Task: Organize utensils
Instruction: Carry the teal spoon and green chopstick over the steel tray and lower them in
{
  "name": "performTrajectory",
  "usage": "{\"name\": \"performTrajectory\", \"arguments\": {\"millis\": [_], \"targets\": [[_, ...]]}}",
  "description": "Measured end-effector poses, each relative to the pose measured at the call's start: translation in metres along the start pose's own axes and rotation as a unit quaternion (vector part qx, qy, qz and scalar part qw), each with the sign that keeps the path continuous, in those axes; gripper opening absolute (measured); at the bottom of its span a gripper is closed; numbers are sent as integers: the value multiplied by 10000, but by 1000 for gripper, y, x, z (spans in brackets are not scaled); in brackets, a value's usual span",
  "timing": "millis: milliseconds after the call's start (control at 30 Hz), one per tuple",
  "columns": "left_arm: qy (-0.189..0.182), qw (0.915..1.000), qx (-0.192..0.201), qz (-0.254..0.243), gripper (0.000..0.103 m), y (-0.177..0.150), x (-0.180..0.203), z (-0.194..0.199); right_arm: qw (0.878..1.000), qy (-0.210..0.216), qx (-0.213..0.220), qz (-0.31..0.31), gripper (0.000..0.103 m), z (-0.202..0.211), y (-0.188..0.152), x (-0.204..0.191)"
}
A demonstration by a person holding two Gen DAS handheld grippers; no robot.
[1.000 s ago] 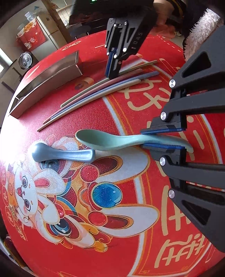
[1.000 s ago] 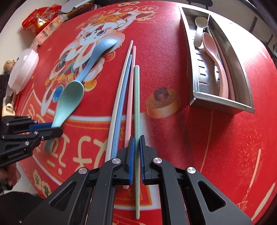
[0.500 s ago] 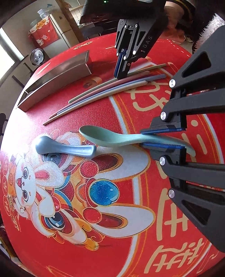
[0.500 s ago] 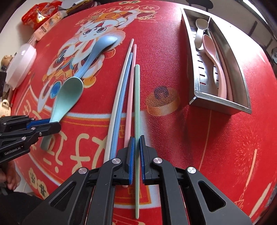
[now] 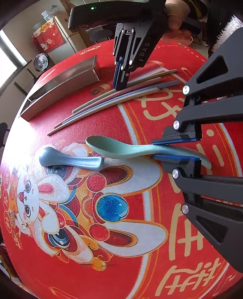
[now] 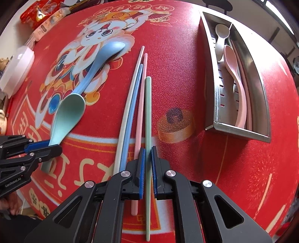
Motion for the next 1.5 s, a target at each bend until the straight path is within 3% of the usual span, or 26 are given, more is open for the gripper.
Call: {"name": "performTrajectory", "arguments": {"millis": [233,467,833,1233,1500], "targets": [[-24,10000,39,51,10,-1,-1,2,10000,-22,70,59,7,-1,2,-1],[-243,9996,15,154,7,-4,-1,7,9987,406,110,-287,6,9,-13,13],[-490,9982,262,204,7,23,14,34,9906,996,595,-729,6,57,-5,35],[-798,9959,355,244,7,83,49,32,9803,1125,958,-1308,6,87,24,83],[-1007,9937,457,207,7,148,85,10,9786,1028,1156,-1356,6,96,71,111]]}}
Point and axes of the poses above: each gripper's, at about its wrist camera, not at the fingertips, and z roughly against the way its jaws point, x to its right, y to its top, the point moved 7 cm from there along -z, roughly the way its jaws point, and after that the axes turned 12 degrees about -z, right-handed, at the moved point
